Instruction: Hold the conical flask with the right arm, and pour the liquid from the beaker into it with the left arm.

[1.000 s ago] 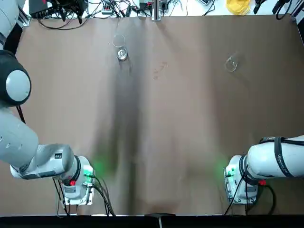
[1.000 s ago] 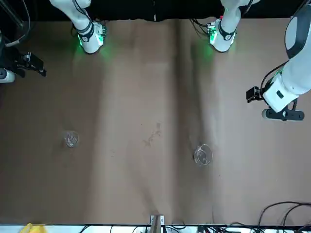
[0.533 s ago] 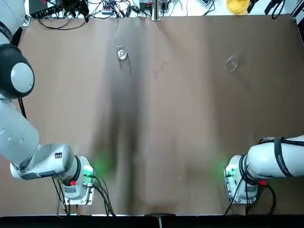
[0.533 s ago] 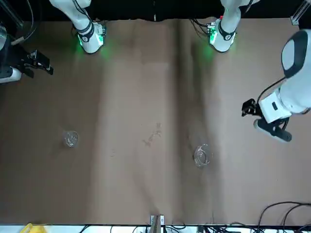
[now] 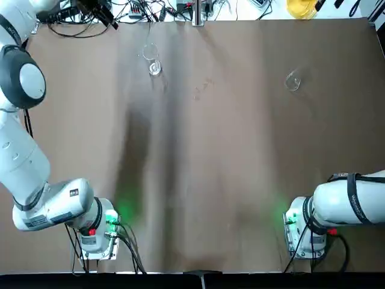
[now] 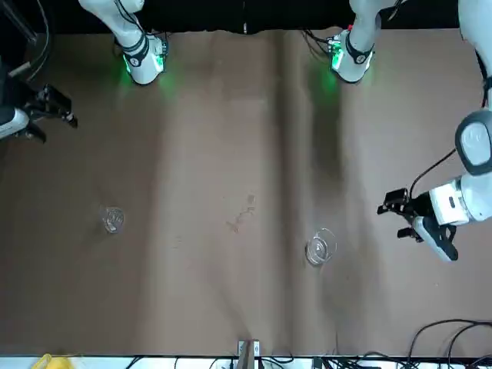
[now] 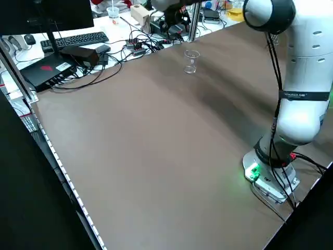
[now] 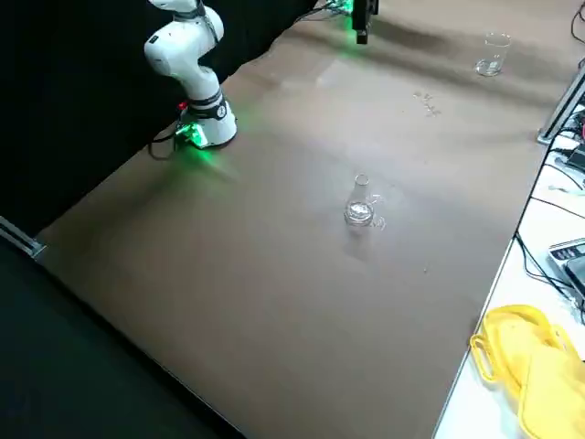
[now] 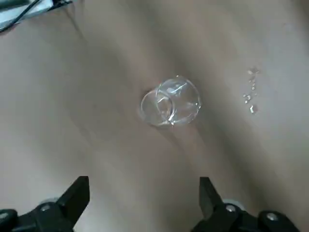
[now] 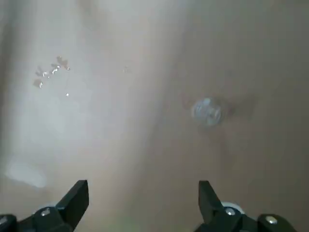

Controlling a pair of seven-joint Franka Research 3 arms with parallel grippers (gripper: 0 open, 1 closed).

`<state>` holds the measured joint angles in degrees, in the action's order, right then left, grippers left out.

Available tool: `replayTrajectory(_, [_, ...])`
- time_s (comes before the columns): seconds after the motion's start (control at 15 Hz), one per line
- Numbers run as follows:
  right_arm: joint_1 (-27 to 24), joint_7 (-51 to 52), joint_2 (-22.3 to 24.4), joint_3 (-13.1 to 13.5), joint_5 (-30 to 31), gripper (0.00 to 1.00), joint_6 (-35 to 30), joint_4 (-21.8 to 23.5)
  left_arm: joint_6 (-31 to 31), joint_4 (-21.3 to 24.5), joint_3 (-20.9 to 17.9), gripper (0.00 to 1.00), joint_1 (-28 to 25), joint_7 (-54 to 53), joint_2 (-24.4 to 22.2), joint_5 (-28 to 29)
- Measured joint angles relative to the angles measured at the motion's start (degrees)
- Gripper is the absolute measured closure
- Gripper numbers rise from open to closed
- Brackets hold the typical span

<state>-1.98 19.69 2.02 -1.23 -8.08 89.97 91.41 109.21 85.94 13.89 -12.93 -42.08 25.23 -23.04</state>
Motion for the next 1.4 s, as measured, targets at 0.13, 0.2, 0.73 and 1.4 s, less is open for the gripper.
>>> replayTrajectory(0.13, [-2.5,11.1,-2.1,0.1,-0.1,0.0,3.3,0.2,0.6,0.0,0.0,0.0,-1.7,-8.1,2.7,-8.0])
replayTrajectory(0.2, [-3.6,14.9,-3.3,0.2,-0.2,0.0,4.6,0.2,0.7,0.0,0.0,0.0,-2.6,-13.1,4.0,-11.9])
replayTrajectory(0.73, [-7.5,33.3,-11.4,0.3,-3.8,0.0,11.9,0.2,0.8,0.1,-0.3,0.0,-6.9,-49.2,15.0,-35.7])
replayTrajectory(1.4, [-19.2,71.3,-24.7,0.4,-24.4,0.0,13.0,-0.4,0.7,0.2,-0.2,0.0,-7.6,-75.5,26.5,-47.8])
